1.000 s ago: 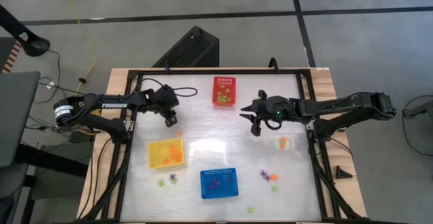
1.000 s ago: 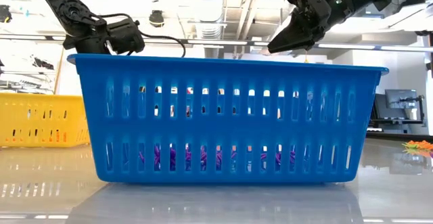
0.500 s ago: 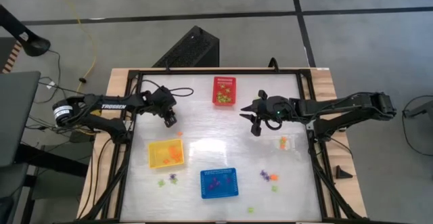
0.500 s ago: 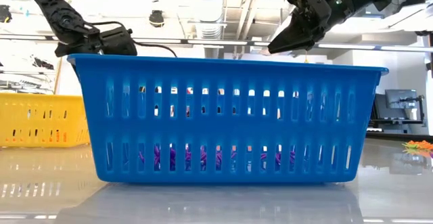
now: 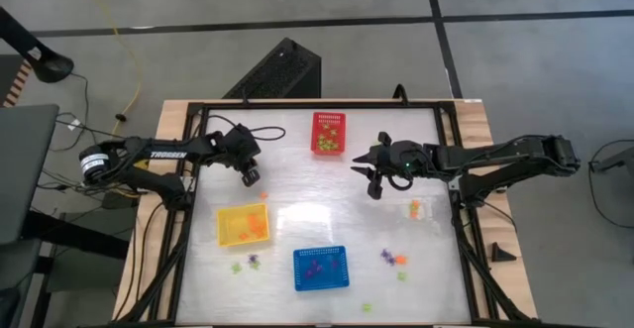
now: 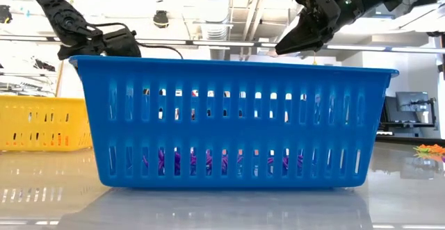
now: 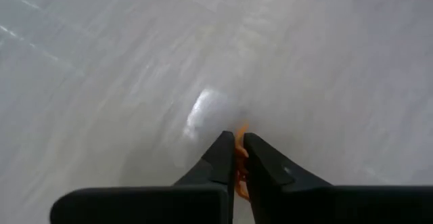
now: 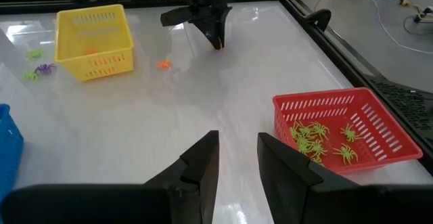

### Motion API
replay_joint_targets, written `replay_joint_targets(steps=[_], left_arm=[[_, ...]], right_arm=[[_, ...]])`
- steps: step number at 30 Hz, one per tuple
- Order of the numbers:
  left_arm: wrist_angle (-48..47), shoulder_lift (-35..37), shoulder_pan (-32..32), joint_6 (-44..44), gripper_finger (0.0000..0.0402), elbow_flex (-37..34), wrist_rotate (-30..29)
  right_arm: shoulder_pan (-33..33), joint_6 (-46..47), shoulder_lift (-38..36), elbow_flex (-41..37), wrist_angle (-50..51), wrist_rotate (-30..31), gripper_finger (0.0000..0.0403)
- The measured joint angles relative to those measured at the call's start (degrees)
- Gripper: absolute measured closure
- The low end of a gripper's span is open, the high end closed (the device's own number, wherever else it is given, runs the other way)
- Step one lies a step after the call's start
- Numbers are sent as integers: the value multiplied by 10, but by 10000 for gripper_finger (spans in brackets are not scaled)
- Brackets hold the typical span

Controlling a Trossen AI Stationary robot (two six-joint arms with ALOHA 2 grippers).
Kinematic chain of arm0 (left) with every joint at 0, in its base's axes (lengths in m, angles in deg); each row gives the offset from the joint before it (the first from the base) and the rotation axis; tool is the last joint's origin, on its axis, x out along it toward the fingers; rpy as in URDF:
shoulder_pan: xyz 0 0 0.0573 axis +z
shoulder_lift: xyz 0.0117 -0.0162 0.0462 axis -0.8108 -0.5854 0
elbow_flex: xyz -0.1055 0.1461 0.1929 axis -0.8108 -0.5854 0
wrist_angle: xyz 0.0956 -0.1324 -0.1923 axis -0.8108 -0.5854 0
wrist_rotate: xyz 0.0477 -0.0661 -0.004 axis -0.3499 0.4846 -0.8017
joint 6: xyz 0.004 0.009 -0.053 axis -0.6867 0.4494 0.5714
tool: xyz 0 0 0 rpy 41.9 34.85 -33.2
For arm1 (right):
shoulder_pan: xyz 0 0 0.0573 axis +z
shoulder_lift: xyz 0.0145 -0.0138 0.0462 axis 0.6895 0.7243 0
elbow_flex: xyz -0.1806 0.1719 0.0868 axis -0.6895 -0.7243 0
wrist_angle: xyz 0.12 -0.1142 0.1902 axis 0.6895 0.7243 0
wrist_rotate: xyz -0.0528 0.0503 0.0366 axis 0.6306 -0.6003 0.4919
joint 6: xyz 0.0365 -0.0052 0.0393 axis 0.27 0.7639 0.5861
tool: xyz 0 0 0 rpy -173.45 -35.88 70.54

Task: Sort Halloween decoration
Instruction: Put the orange spider toy into the yellow basket

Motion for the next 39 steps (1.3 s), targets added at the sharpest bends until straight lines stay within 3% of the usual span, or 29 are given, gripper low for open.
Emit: replay_joint_targets(steps=[10,20,30,39], left_arm=[[39,-2,-9,32,400,89,65],[202,14,-123,167,401,91,96],[201,128,-275,203,401,91,-7],[166,166,-410,259,401,91,-11]], right_arm=[[0,-19,0,0,0,0,269],[3,-87,0,0,-53,0,269],[59,-89,-2,0,-26,0,269],[111,-121,-3,0,-17,0,269]])
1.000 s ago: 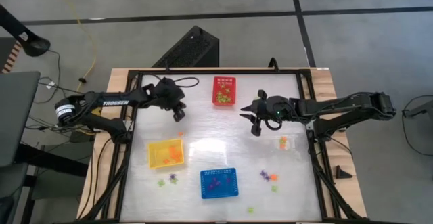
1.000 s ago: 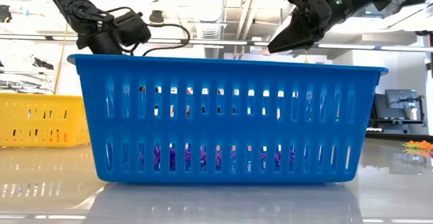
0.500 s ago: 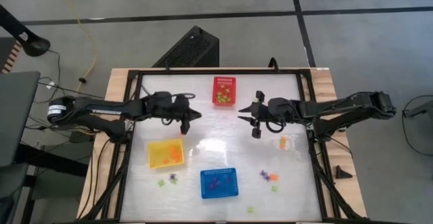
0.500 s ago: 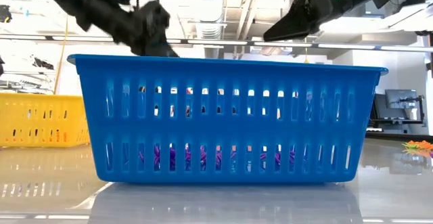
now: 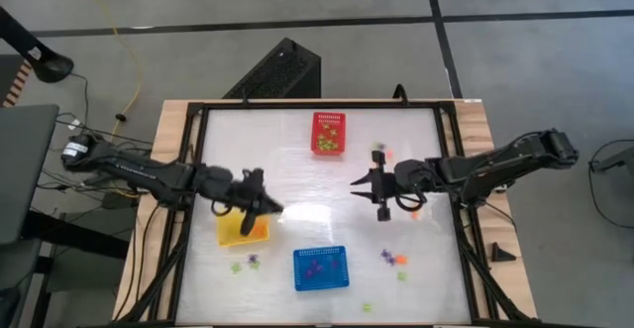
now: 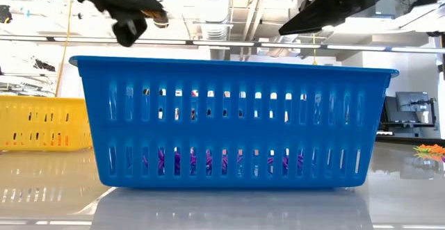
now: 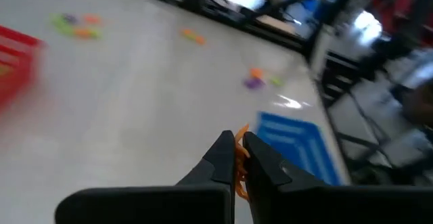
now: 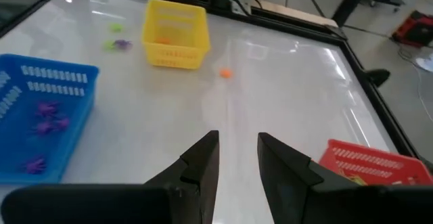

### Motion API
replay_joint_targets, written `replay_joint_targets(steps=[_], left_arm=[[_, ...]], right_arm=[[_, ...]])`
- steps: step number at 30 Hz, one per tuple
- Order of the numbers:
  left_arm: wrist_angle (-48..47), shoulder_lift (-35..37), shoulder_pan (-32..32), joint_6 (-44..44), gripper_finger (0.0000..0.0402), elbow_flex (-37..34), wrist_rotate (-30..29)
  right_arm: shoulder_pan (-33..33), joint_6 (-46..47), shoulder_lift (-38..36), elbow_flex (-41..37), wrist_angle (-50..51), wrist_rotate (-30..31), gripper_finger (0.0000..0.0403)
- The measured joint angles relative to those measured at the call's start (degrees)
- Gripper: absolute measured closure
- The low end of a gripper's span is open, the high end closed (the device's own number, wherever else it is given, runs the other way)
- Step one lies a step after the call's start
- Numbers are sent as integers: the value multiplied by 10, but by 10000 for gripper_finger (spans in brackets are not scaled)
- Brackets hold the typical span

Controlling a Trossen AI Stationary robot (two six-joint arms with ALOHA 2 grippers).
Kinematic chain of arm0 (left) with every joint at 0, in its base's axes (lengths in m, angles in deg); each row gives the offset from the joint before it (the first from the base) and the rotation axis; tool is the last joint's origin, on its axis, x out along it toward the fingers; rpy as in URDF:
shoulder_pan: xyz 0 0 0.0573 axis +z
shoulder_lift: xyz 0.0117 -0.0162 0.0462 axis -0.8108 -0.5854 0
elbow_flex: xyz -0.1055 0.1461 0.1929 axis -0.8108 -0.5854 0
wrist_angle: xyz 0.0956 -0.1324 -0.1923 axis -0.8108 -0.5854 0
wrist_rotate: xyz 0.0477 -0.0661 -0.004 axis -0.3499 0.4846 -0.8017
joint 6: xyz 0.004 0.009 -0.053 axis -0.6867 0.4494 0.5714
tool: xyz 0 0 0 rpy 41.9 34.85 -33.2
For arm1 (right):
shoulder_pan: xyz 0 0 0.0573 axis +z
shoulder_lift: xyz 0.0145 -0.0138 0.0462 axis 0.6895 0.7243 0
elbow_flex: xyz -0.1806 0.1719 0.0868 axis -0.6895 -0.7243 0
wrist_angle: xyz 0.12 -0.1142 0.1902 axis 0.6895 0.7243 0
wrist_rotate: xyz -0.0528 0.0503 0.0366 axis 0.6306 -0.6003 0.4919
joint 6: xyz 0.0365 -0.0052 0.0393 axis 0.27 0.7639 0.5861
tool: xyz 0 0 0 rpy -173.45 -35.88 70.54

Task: Sort Halloween decoration
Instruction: Put the orange spider toy into the yellow basket

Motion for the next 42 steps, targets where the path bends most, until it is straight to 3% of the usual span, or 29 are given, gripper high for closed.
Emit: replay_joint_targets(steps=[5,14,20,28,32,37,42], left_arm=[[-16,-3,-93,23,401,0,-19],[-41,-3,-195,39,401,0,-153],[-91,-2,-198,89,401,0,-187],[-317,-2,-178,265,401,0,-184],[-346,-2,-177,301,399,0,-182],[-339,-2,-177,301,366,0,-144],[-369,-2,-177,300,319,0,-144]], right_arm=[[18,-14,-13,0,4,0,269],[38,-15,-46,0,5,2,269],[50,-15,-55,0,4,2,269],[52,-15,-55,0,4,2,269],[54,-13,-55,0,5,2,269],[62,-1,-55,0,22,2,269],[74,1,-55,0,36,2,269]])
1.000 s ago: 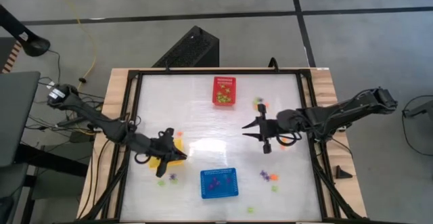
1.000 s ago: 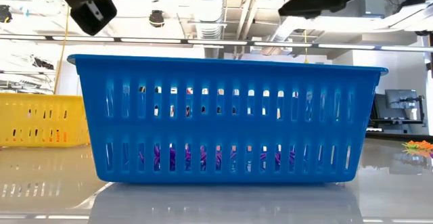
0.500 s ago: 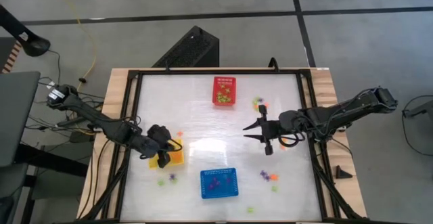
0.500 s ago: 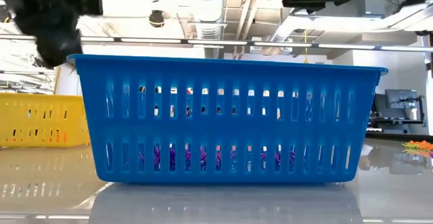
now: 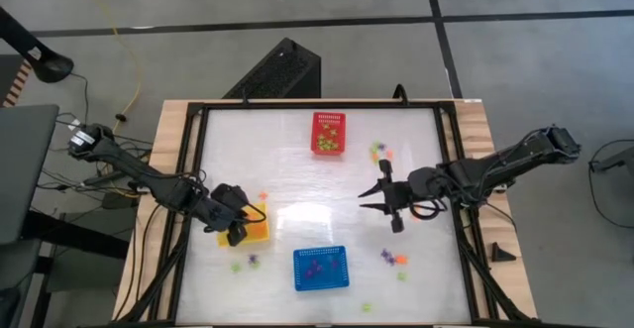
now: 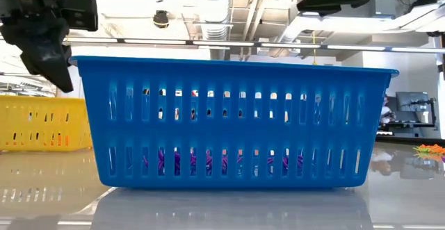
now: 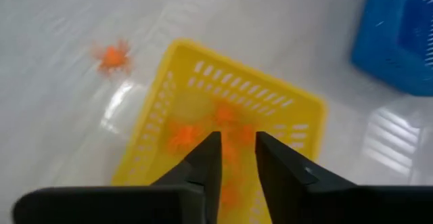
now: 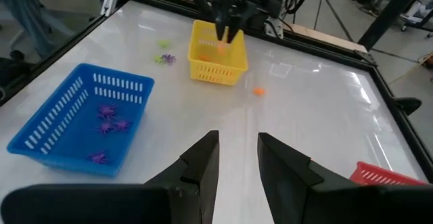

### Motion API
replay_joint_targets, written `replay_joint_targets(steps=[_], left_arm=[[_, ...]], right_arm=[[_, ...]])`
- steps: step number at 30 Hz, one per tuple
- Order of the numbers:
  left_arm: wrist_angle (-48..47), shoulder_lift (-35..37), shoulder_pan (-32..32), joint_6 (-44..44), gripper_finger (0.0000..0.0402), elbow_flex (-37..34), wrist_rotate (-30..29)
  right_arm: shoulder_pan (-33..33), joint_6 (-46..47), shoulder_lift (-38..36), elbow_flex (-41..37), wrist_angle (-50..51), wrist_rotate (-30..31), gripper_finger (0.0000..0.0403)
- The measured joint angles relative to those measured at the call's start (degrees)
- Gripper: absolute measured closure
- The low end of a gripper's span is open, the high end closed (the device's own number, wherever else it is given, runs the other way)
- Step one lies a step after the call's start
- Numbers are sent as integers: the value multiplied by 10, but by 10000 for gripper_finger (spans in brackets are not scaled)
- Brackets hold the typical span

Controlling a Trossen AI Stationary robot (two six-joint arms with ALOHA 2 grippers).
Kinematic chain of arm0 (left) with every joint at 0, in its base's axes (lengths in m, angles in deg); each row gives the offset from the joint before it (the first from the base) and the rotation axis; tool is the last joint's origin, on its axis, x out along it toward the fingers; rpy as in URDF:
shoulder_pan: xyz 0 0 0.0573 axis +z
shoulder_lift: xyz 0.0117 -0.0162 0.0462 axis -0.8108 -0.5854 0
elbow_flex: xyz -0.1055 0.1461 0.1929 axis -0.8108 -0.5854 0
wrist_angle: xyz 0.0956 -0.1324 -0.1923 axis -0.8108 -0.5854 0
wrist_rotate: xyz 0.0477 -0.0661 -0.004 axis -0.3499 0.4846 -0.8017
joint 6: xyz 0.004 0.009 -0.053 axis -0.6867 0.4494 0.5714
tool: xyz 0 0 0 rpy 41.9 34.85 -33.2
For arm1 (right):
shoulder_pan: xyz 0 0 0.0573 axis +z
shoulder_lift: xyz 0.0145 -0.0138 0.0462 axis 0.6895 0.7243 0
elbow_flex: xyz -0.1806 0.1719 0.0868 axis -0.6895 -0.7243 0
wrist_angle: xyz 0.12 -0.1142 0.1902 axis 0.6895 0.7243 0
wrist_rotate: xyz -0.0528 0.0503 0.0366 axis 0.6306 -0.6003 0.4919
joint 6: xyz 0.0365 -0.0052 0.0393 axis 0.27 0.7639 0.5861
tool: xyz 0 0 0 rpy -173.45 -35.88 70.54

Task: Sort Halloween decoration
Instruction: Put the orange spider toy into the yellow basket, then put the purple spider toy into the blue basket

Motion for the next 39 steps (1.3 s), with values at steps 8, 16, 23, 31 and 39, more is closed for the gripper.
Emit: replay_joint_targets(steps=[8,16,23,31,39], left_arm=[[-35,1,0,-15,272,0,1],[305,-17,28,-205,273,0,-2],[581,-171,33,-447,284,31,2],[559,-433,66,-603,288,285,80],[445,-659,104,-680,288,558,127]], right_arm=[[41,38,0,0,21,30,269],[100,87,0,30,136,111,269],[135,188,0,119,294,140,269],[140,254,0,145,362,140,269],[140,343,0,145,446,140,269]])
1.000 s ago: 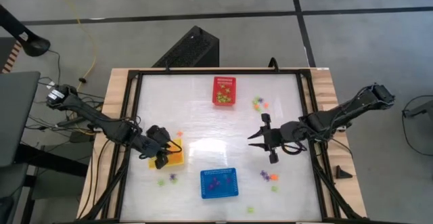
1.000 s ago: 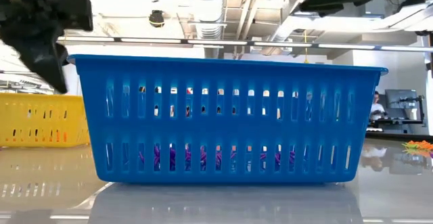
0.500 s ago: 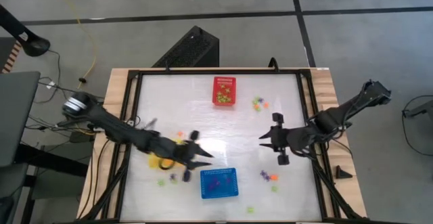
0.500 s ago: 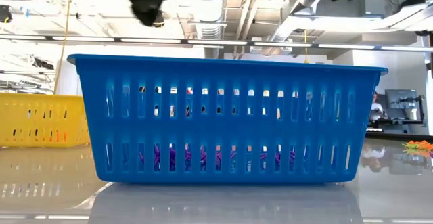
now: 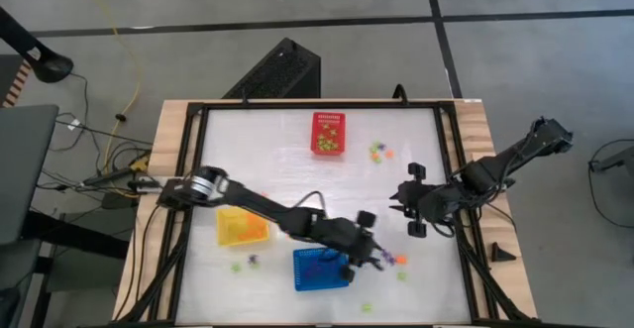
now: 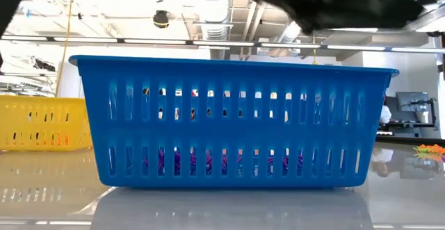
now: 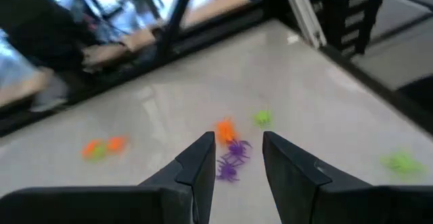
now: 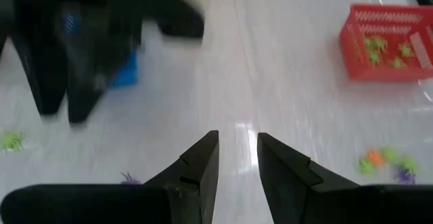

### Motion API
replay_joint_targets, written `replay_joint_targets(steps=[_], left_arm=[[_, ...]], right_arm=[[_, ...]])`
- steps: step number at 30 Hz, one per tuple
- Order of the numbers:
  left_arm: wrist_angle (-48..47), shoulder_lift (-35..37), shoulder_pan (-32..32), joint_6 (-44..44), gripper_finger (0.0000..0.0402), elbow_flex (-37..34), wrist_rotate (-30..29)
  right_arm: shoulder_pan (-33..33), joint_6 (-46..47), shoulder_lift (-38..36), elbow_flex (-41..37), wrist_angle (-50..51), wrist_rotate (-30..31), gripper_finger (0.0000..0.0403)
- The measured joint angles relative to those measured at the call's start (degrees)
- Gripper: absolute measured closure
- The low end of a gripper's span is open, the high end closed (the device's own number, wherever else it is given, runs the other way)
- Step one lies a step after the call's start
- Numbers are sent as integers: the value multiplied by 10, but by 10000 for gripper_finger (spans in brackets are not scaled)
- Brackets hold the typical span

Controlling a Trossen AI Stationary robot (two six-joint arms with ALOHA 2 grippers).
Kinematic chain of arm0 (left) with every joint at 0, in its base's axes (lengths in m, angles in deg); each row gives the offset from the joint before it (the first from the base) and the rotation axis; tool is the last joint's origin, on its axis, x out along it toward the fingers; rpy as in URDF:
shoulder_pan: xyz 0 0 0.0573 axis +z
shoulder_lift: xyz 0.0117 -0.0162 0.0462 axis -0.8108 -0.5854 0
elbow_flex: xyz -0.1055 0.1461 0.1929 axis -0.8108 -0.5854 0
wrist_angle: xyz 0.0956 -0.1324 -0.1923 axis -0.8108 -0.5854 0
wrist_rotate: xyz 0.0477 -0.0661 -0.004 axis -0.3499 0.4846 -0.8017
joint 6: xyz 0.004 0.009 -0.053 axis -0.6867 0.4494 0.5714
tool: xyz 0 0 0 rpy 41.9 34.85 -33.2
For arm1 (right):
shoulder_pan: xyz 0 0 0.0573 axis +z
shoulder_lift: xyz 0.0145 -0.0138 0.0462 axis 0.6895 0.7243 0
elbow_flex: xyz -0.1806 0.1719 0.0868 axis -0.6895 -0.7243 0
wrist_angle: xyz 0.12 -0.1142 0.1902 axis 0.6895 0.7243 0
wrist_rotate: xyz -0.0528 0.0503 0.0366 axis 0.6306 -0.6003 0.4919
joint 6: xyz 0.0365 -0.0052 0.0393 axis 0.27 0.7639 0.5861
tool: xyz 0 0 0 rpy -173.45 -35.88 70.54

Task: Sort Halloween decoration
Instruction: Put the purple spider toy into the blue basket

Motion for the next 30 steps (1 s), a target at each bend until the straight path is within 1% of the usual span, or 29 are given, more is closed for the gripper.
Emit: replay_joint_targets(steps=[4,8,10,11,15,20,22,25,27,30], left_arm=[[-49,-82,15,-1,288,107,45],[-135,-135,24,-9,288,189,47],[-166,-149,27,-14,288,215,47],[-179,-149,28,-14,288,221,48],[-180,-148,33,-16,288,225,48],[-144,-151,37,-8,288,225,65],[-121,-162,37,1,288,227,75],[-116,-191,37,6,288,229,102],[-129,-200,36,6,288,232,103],[-115,-195,38,8,288,234,98]], right_arm=[[0,7,0,0,6,0,269],[0,8,0,0,6,5,269],[0,8,0,0,6,11,269],[0,8,0,0,6,11,269],[-2,6,0,0,6,11,269],[-2,2,0,0,1,23,269],[-2,2,0,0,-1,26,269],[-2,0,0,0,-2,26,269],[-2,-2,0,0,-2,26,269],[-2,-9,0,0,-3,26,269]])
